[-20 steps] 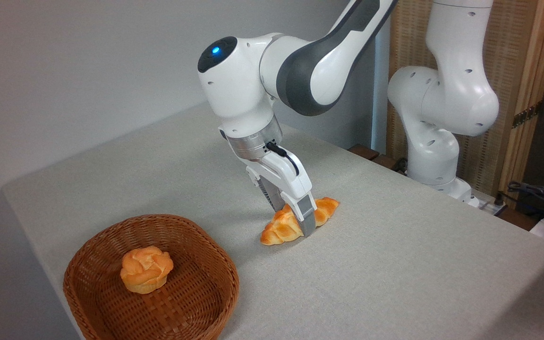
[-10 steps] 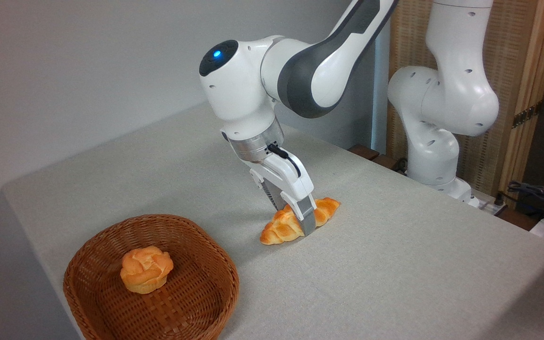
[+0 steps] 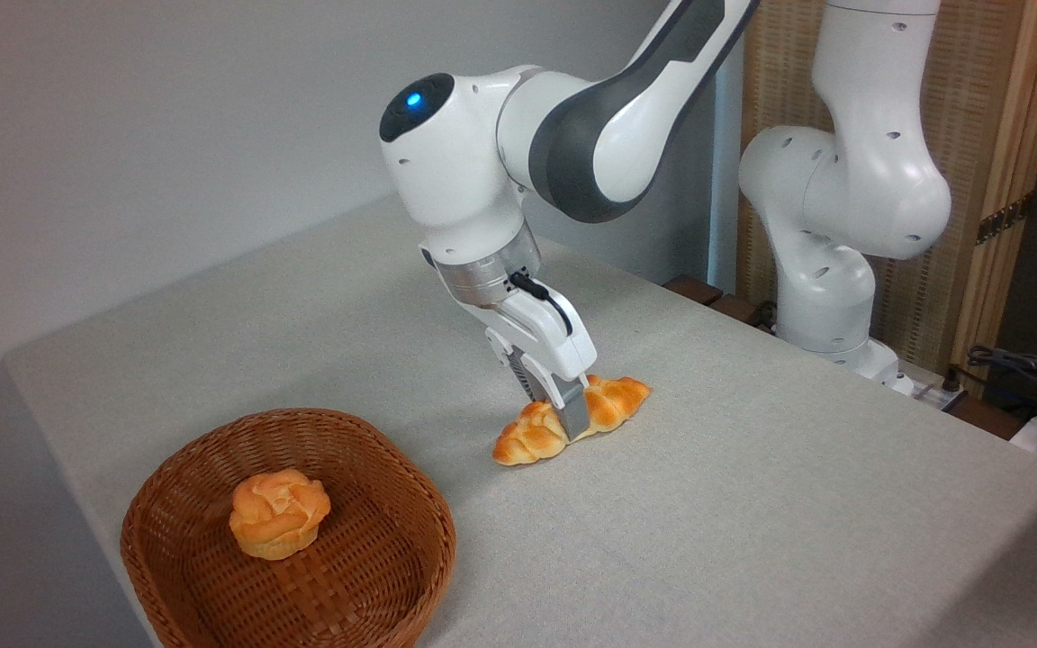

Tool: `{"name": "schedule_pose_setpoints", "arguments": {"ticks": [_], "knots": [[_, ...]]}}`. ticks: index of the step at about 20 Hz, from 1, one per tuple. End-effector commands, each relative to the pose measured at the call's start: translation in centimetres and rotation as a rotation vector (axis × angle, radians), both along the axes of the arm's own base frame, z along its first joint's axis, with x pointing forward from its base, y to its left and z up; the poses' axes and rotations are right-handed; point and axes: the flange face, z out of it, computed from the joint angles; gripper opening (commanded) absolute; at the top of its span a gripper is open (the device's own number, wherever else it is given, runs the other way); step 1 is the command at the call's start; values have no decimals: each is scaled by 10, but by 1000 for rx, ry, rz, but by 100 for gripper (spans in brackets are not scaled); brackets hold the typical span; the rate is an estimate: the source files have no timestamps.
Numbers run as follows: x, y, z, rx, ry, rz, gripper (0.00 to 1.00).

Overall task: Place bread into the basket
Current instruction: 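Lift the braided roll and carry it over the wicker basket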

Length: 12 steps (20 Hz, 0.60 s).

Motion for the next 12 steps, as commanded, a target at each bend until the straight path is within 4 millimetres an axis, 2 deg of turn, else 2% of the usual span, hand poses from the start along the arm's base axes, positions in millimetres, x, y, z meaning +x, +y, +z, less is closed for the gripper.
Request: {"name": "schedule_pose_setpoints", "arguments": {"ticks": [1,4,6,9,12], "knots": [[19,1,57,2,-38,-13,26],[50,2,119,-10,-158,-4,26],[79,12,143,-14,-215,19,28],[121,9,150,-12,-284,16,30],[159,7,144,-16,-369,21,32]]}}
